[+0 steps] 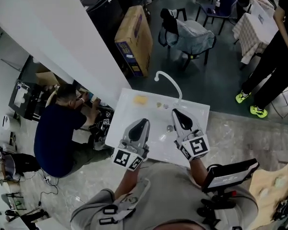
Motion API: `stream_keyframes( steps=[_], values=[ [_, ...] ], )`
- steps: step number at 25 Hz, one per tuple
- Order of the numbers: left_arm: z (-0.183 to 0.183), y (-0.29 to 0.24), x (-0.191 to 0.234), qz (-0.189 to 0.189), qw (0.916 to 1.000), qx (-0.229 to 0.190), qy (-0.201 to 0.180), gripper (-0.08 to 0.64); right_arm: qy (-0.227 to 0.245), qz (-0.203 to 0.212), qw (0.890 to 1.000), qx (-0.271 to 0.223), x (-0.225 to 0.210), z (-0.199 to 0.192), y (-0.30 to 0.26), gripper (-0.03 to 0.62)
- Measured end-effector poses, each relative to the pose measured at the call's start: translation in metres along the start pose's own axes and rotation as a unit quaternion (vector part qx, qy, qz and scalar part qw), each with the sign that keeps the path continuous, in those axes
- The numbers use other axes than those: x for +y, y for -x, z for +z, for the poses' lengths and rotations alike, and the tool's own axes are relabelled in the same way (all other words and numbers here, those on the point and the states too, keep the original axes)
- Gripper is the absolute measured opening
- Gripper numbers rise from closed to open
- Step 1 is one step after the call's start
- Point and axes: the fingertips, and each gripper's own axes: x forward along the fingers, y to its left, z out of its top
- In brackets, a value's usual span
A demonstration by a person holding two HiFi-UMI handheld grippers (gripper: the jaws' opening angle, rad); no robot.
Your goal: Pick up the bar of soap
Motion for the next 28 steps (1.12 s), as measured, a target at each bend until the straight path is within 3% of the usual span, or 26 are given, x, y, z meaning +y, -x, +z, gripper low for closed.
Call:
stream_keyframes(
  steps=[8, 17, 19, 22, 28],
  values=[
    [-0.007, -0.011, -0.014, -0.093, 0.9956, 0.002, 0.013, 0.029, -0.003, -0.061, 0.998, 0.020, 0.001, -0.015, 0.020, 0.002],
    [-0.003, 0.005, -0.002, -0.107, 0.9940, -0.004, 0.019, 0.037, 0.009, -0.094, 0.995, 0.026, 0.004, -0.019, 0.024, 0.002],
    [0.000, 0.007, 0.003, -0.101, 0.9947, -0.011, 0.016, 0.102, 0.010, -0.098, 0.995, 0.025, 0.006, -0.019, 0.024, 0.002],
    [0.002, 0.006, 0.011, -0.078, 0.9969, -0.009, -0.001, 0.340, 0.013, -0.101, 0.995, 0.025, 0.009, -0.018, 0.024, 0.002],
    [-0.005, 0.005, 0.014, -0.087, 0.9961, 0.012, -0.009, 0.342, 0.013, -0.109, 0.993, 0.032, 0.012, -0.022, 0.030, 0.002]
  ],
)
